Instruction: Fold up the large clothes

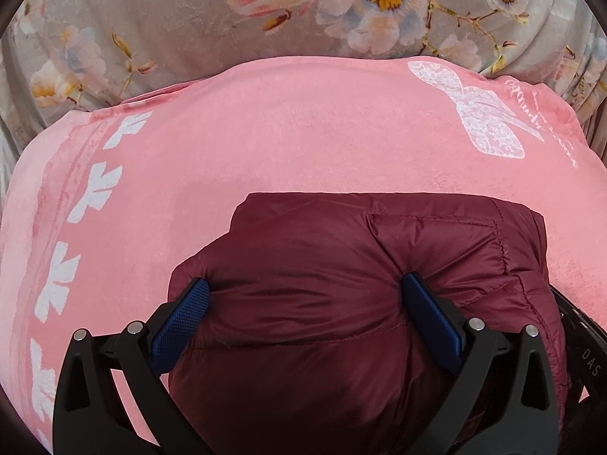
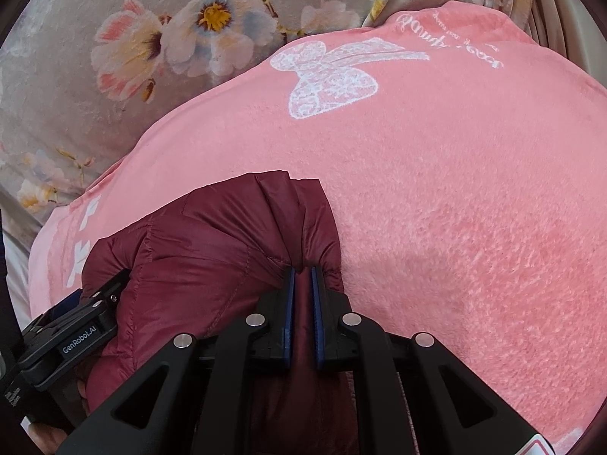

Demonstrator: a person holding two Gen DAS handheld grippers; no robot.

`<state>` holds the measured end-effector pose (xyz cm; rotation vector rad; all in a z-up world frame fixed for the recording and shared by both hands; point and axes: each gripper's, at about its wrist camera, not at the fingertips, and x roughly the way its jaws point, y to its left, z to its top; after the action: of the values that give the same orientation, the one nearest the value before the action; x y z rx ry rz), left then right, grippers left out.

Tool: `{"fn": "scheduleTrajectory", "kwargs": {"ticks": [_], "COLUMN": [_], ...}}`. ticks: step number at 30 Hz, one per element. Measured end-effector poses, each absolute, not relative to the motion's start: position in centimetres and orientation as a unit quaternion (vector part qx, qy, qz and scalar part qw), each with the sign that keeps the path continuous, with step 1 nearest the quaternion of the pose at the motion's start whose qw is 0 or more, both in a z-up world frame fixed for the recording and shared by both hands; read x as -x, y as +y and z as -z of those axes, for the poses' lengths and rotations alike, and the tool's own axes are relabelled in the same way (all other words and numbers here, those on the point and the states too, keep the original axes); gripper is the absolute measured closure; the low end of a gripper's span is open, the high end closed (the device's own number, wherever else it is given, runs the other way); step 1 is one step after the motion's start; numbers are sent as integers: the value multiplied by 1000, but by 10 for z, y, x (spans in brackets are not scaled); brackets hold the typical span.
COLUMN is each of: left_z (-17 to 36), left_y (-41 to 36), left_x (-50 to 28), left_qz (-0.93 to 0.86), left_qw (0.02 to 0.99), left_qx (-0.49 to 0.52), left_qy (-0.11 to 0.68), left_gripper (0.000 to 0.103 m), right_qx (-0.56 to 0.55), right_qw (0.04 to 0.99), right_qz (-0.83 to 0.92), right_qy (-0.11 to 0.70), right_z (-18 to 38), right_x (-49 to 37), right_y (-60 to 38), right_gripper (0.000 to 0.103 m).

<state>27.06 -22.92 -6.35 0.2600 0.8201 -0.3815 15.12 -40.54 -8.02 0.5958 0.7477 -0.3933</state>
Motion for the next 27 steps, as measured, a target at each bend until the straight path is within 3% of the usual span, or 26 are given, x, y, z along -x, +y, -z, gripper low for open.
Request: {"fn": "scheduleTrajectory", "kwargs": {"ticks": [4, 7, 8, 13, 15, 19, 23, 27], "left_z": [57, 42, 38, 36, 42, 44, 39, 51], "left_y": [-218, -193, -184, -145, -144, -146, -144, -145], "left_x": [-272, -263, -258, -233, -230, -225, -240, -264], "left_qz": [202, 218, 227, 223, 225, 228, 223, 232], "left_qw": [884, 873, 869, 861, 855, 851, 851, 830], "left_qx": [-104, -84, -78, -65, -59, -65, -50, -10], "left_qy": [408, 428, 433, 453, 463, 469, 473, 507], "left_gripper": [5, 5, 5, 5, 5, 5, 5, 5], "right_qx": [-339, -344, -336, -313, -288, -297, -297, -344], "right_qw": [855, 855, 859, 856, 860, 855, 865, 840], "right_qz": [157, 159, 153, 123, 128, 145, 138, 124], "right_qy": [360, 354, 355, 392, 401, 401, 380, 400], "right_z": [79, 57, 50, 49, 57, 49, 36, 59], "right_x": [-140, -113, -102, -73, -74, -71, -90, -118], "right_y": [-418, -414, -409, -383, -376, -378, -392, -411], "right_gripper": [92, 67, 65, 64, 72, 72, 49, 45]}}
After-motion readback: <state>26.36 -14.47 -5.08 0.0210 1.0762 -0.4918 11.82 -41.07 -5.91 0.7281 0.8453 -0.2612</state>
